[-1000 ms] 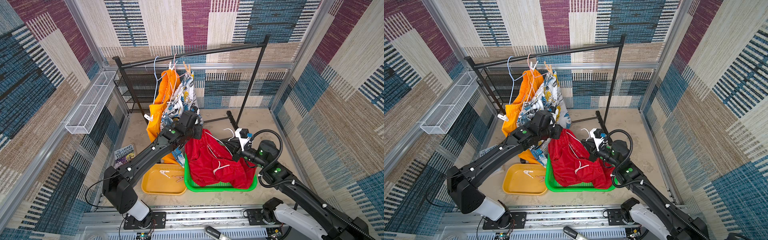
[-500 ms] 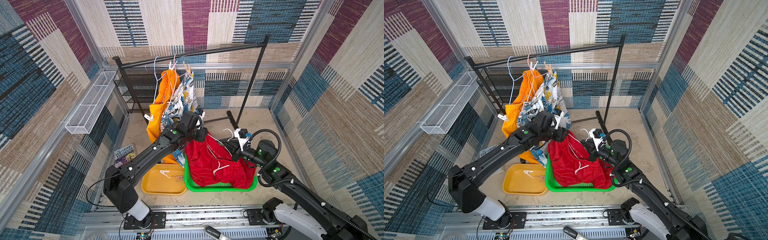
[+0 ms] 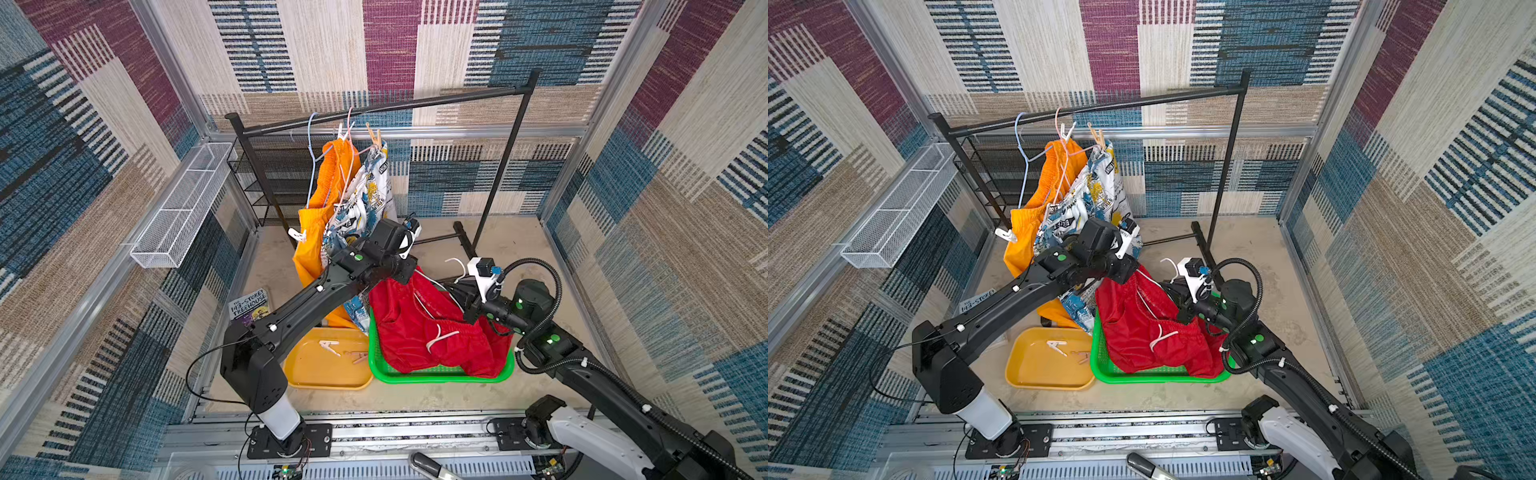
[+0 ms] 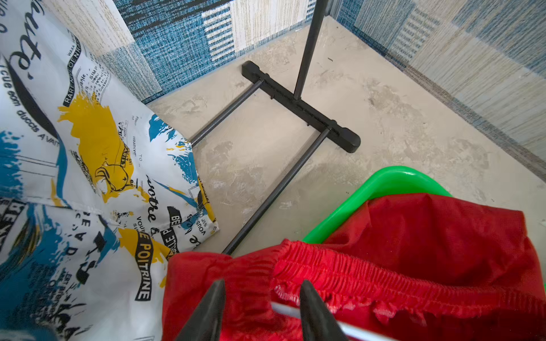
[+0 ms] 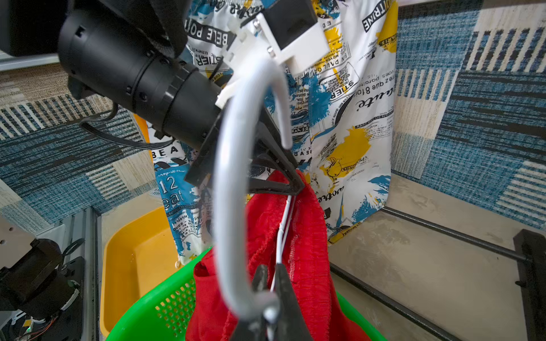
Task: Remove the clothespins securing shorts to the hanger
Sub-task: Remove the shorts from the hanger.
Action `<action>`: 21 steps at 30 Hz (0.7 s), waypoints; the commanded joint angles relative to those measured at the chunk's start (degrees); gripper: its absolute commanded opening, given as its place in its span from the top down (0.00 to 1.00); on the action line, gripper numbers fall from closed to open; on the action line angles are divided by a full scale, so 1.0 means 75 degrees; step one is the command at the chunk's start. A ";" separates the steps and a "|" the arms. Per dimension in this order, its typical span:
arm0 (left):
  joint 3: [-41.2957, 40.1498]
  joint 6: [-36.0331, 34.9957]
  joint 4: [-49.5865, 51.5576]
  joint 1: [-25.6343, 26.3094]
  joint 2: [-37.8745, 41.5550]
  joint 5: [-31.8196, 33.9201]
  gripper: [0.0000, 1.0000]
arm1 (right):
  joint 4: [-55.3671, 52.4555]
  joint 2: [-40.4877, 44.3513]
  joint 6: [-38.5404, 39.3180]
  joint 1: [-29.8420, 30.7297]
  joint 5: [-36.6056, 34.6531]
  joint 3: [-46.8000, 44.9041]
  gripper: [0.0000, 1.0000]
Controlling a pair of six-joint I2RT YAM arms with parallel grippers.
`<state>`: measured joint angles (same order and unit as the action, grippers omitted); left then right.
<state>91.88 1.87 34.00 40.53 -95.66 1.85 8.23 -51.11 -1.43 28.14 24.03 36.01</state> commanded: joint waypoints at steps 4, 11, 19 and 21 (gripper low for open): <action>0.0448 -0.0638 0.0810 0.0007 -0.0271 0.0433 0.55 | 0.0230 0.0036 0.0084 0.0011 0.0133 0.0120 1.00; 0.0605 -0.0854 0.1258 -0.0001 -0.0381 0.0471 0.62 | 0.0163 0.0029 0.0107 0.0001 0.0064 0.0149 1.00; 0.0732 -0.0873 0.1743 -0.0003 -0.0383 0.0466 1.00 | 0.0171 0.0064 0.0102 0.0006 0.0013 0.0121 1.00; 0.0712 -0.0859 0.1751 -0.0002 -0.0308 0.0491 1.00 | 0.0168 0.0073 0.0108 0.0010 0.0046 0.0143 1.00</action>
<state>96.79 -3.70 44.60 40.62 -98.56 4.62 6.17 -50.74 -1.21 28.21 24.05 36.47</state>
